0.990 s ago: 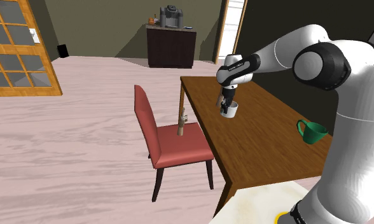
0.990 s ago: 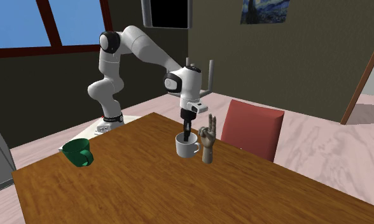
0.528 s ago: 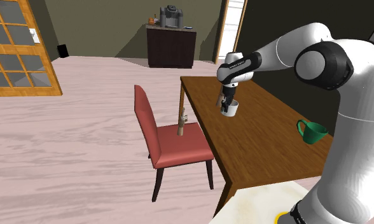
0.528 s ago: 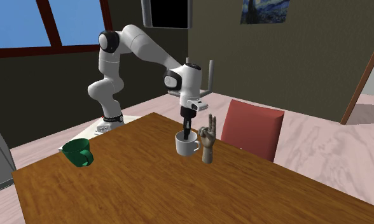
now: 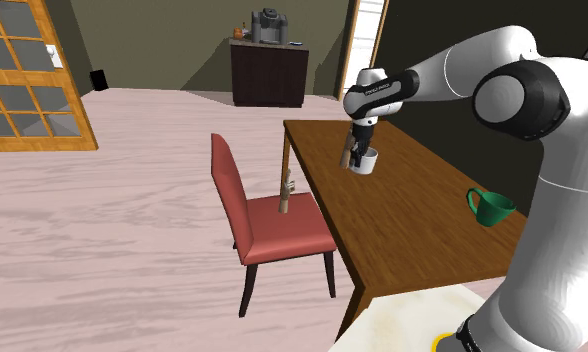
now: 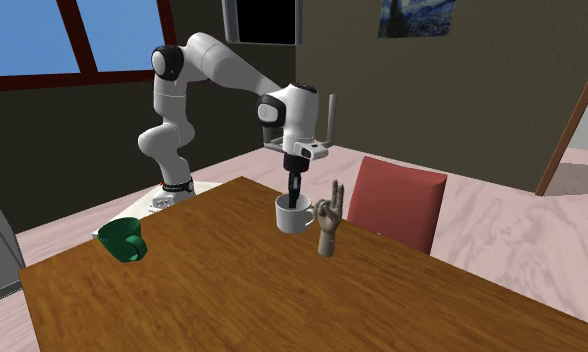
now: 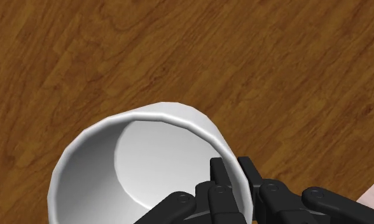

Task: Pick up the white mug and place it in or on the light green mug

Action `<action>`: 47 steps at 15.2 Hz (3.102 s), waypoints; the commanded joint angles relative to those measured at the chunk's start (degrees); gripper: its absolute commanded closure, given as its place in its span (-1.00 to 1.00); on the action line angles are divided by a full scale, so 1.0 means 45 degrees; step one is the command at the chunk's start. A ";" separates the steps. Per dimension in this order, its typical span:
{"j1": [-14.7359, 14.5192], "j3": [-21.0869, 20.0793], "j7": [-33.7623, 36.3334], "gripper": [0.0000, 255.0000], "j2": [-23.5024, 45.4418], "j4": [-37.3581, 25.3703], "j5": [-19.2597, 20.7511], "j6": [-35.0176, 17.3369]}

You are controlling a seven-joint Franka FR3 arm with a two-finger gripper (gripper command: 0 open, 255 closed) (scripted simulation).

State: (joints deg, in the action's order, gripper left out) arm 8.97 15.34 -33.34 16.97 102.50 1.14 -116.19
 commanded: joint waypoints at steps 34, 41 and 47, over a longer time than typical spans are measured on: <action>0.0967 0.1152 -0.1813 1.00 -0.5074 0.2287 0.1567 0.2395; 0.1826 0.1975 -0.3065 1.00 -0.7032 0.4092 0.2518 0.2243; 0.2664 0.2824 -0.4346 1.00 -0.8361 0.5061 0.3364 0.2276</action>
State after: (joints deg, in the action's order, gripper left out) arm 20.32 27.47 -52.00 -19.53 124.30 15.57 -105.85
